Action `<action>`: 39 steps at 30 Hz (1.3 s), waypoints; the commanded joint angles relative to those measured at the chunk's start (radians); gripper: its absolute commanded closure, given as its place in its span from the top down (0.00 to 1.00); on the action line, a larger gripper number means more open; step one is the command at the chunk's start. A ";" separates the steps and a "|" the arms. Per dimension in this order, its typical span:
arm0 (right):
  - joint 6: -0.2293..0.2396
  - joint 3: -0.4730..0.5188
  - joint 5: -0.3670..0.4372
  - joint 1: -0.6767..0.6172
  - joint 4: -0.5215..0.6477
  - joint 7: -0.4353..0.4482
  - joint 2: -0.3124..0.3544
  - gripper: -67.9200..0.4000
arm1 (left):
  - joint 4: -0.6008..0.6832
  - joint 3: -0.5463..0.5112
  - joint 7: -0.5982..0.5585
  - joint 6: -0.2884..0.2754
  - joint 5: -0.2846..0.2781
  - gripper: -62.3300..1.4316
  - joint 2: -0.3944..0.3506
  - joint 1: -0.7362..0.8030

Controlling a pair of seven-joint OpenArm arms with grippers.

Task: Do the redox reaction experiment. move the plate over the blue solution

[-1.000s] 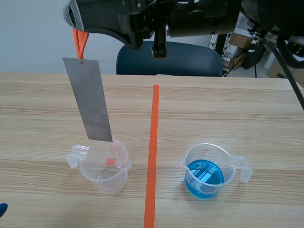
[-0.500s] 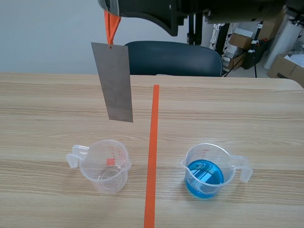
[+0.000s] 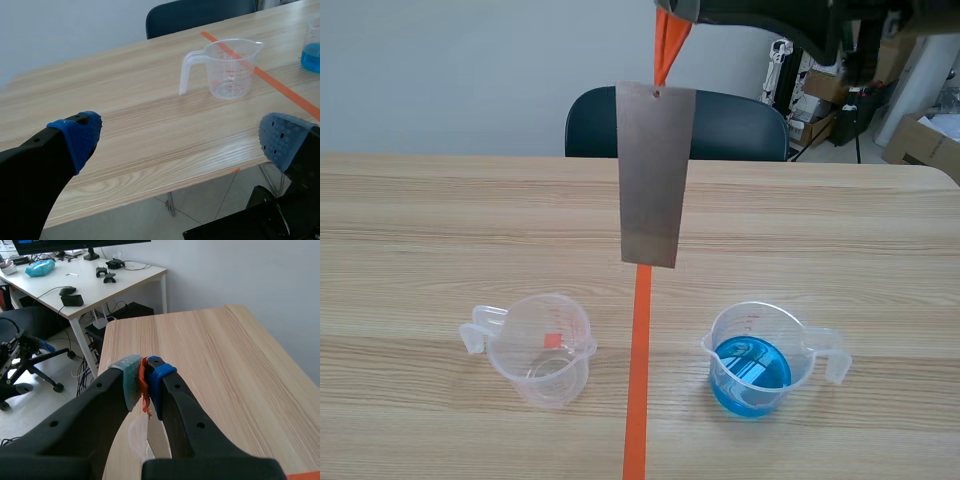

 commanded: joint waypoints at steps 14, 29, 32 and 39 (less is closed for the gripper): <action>0.007 0.016 0.020 0.027 0.014 0.079 0.209 0.01 | 0.292 -0.058 -0.050 0.048 -0.181 1.00 -0.226 0.184; 0.007 0.016 -0.001 -0.037 0.014 0.173 0.367 0.01 | 0.330 -0.057 -0.038 0.041 -0.179 0.57 -0.529 0.183; 0.007 0.016 -0.052 -0.066 0.014 0.201 0.371 0.01 | 0.340 -0.057 -0.017 -0.005 -0.180 0.38 -0.568 0.182; 0.007 0.016 -0.165 -0.147 0.014 0.348 0.403 0.01 | 0.390 -0.058 0.085 -0.084 -0.180 0.13 -0.632 0.139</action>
